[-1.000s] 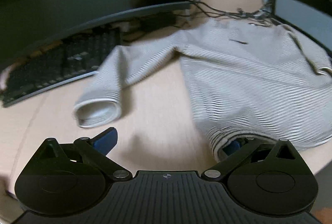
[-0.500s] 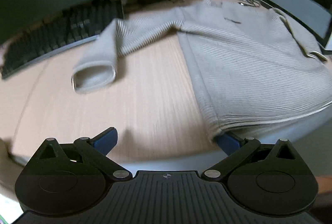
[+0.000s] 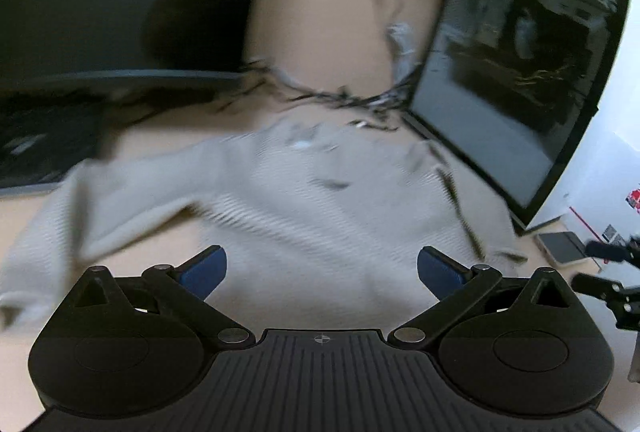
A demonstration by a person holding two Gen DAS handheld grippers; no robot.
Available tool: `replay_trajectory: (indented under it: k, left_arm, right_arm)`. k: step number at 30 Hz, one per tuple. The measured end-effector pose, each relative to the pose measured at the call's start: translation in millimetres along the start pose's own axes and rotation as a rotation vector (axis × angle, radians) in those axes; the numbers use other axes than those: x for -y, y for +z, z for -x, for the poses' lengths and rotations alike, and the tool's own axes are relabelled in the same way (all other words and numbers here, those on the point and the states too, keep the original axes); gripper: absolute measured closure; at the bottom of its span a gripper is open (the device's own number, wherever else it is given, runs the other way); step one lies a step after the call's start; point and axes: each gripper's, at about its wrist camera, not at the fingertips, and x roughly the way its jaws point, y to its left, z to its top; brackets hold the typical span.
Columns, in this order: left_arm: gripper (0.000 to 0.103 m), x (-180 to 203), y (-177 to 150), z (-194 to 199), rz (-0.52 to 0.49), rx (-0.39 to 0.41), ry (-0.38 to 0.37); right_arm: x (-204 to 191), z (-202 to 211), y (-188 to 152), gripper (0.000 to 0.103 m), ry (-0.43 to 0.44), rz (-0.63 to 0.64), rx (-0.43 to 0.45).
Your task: Fold clothes
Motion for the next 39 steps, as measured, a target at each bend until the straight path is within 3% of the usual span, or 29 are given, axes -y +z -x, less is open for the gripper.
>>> replay_trajectory:
  k: [3,6,9,12,17,21,22,23,24,26,30,35,37,39]
  left_arm:
    - [0.000,13.3,1.4,-32.3,-0.051,0.036,-0.019]
    - [0.000,12.3,-5.5,-53.6,-0.079,0.013,-0.009]
    - [0.000,-5.7,-21.5,-64.3,-0.066,-0.068,-0.002]
    - [0.000,-17.6,-26.3,-61.9,-0.025,-0.072,-0.036]
    - [0.000,-19.6,-28.5,-60.5,-0.013,-0.066,-0.040]
    - [0.000,-19.5,-27.0,-61.5,-0.002,-0.074,-0.039]
    - [0.000,-18.5,-26.4,-62.6,-0.002,-0.078,-0.033]
    - [0.000,-18.1,-27.3,-60.4,-0.013,-0.081,-0.028]
    - [0.000,-16.6,-27.3,-61.4,-0.024,-0.084,-0.022]
    - [0.000,-14.3,-27.1,-62.3,-0.040,-0.094,-0.011]
    - [0.000,-17.2,-26.9,-61.9,-0.026,-0.095,-0.019]
    - [0.000,-26.1,-18.4,-59.3,-0.006,-0.143,-0.069]
    - [0.000,-40.4,-10.8,-51.0,0.085,-0.159,-0.122]
    - [0.000,-53.7,-3.2,-36.1,0.146,-0.132,-0.126]
  right_arm:
    - [-8.9,-52.8,15.8,0.058,-0.008,-0.076,-0.056]
    - [-14.0,-98.2,13.9,0.058,-0.046,-0.145,-0.175]
    - [-18.0,-109.3,2.7,0.057,-0.069,-0.156,-0.263]
    - [-31.9,-94.9,10.6,0.054,-0.118,-0.031,-0.263]
    - [-37.0,-94.7,9.3,0.047,-0.238,0.340,-0.302]
    - [-16.5,-123.3,4.8,0.049,-0.214,0.397,-0.325]
    - [-13.5,-129.4,10.8,0.055,-0.202,0.381,-0.324]
    - [-10.4,-135.5,16.8,0.083,-0.189,0.365,-0.322]
    - [-7.3,-141.6,22.8,0.093,-0.177,0.350,-0.321]
    - [6.9,-147.7,49.0,0.094,-0.184,0.286,-0.257]
    - [44.0,-130.7,129.8,0.095,-0.236,0.143,-0.038]
    - [34.3,-134.8,197.8,0.095,-0.120,0.050,0.103]
    - [30.4,-136.5,225.0,0.095,-0.074,0.012,0.159]
    - [26.4,-138.1,252.1,0.095,-0.028,-0.025,0.215]
